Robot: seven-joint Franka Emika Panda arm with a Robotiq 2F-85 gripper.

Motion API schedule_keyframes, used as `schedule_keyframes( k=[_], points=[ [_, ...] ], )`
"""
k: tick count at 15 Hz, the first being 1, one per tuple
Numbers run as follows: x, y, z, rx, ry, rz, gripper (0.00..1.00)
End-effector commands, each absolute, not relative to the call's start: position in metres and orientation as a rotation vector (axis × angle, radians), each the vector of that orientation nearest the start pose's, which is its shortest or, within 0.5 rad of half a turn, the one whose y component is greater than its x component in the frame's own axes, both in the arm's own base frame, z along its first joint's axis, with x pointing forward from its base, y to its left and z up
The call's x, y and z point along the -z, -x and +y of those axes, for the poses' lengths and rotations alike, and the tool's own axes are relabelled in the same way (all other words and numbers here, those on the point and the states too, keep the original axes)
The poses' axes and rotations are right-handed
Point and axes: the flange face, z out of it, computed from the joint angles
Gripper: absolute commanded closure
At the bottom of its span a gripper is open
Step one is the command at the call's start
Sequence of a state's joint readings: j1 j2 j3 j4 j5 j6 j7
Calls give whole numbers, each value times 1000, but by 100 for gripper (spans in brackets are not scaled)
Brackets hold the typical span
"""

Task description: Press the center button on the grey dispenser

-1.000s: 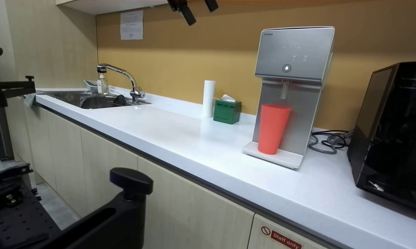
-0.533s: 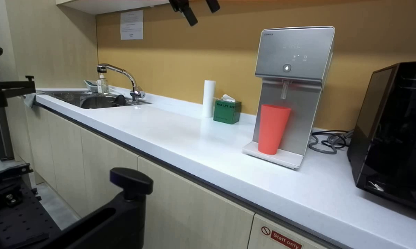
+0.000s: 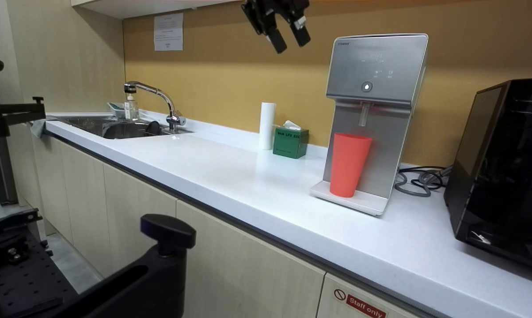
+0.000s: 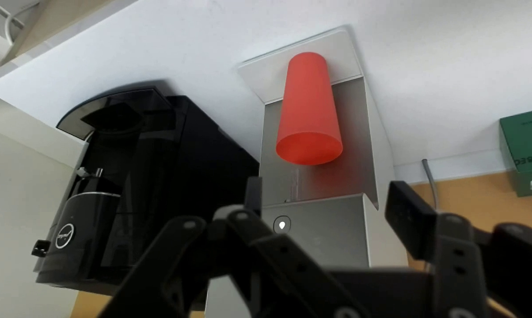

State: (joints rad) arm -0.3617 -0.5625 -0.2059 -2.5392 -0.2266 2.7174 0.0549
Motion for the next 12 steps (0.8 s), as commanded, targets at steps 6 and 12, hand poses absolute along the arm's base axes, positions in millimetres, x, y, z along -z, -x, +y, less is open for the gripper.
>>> schedule_keyframes(
  k=[6,12],
  points=[
    [-532,-396,-280,1326,2992,834,90],
    [-524,-418,-299,1336,2972,839,100]
  ],
)
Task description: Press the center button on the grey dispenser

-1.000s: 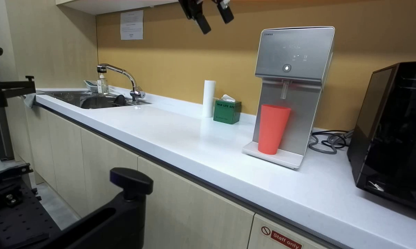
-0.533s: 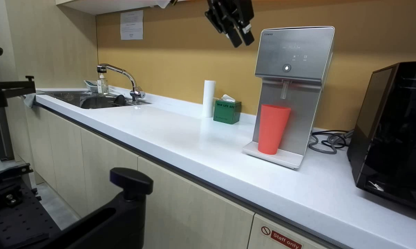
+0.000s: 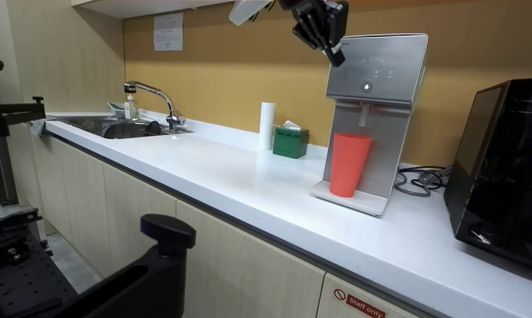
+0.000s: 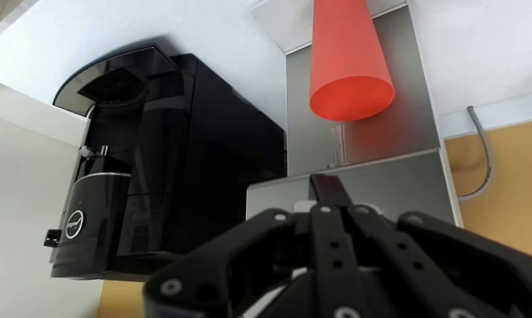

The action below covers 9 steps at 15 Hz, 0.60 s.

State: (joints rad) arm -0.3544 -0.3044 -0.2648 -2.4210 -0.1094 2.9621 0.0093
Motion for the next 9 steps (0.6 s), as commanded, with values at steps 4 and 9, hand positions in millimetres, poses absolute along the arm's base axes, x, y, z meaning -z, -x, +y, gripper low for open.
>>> schedule_keyframes(
  k=[4,9],
  points=[
    [-521,-431,-306,1322,2947,811,100],
    [-512,-431,-305,1308,2933,802,100]
  ],
)
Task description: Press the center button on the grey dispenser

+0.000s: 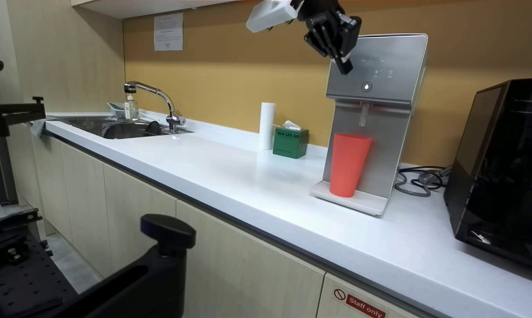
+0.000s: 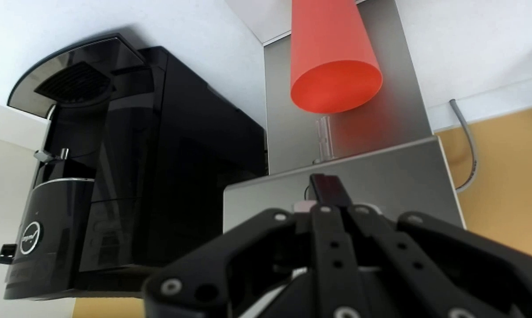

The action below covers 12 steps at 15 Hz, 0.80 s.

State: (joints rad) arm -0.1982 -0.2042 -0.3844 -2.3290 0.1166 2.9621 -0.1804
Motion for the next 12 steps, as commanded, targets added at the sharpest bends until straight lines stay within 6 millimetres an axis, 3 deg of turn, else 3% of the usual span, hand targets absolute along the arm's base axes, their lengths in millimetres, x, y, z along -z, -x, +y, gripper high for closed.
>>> schedule_keyframes(
  k=[1,12],
  points=[
    [-511,-432,-305,1305,2936,796,99],
    [-506,-437,-302,1405,2964,685,100]
  ],
)
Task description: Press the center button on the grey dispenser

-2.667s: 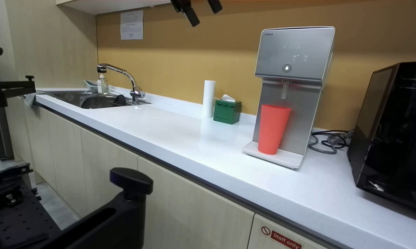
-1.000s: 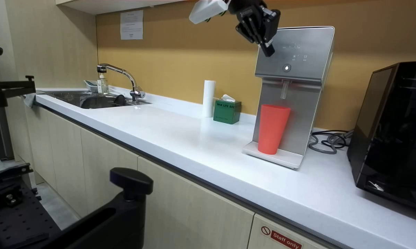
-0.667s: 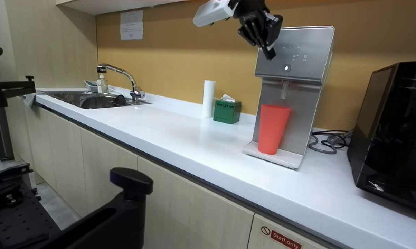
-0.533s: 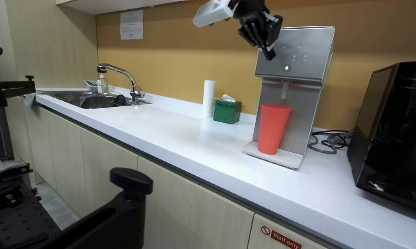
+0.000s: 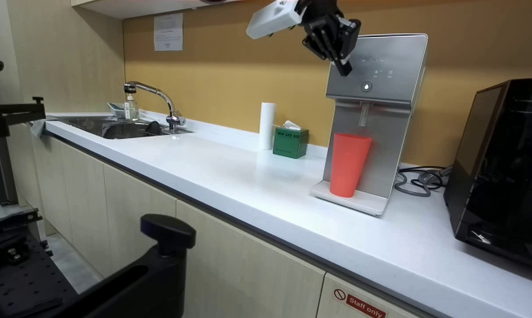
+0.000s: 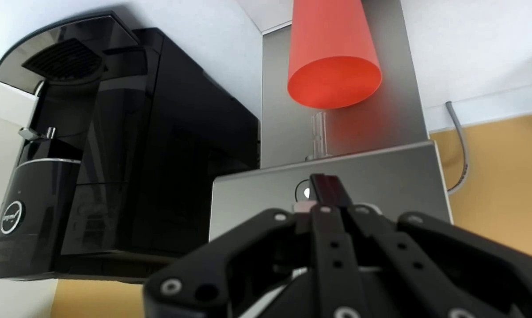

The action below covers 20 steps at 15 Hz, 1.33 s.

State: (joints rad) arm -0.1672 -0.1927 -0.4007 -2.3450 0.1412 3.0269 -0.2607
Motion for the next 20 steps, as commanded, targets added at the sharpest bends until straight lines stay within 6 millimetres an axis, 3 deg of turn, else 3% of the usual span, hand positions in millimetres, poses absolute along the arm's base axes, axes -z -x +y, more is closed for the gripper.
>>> schedule_keyframes(
  k=[1,10,20],
  points=[
    [-505,-438,-302,1408,2964,681,100],
    [-491,-441,-314,1398,2956,695,100],
    [-494,-452,-317,1443,2913,667,100]
  ],
)
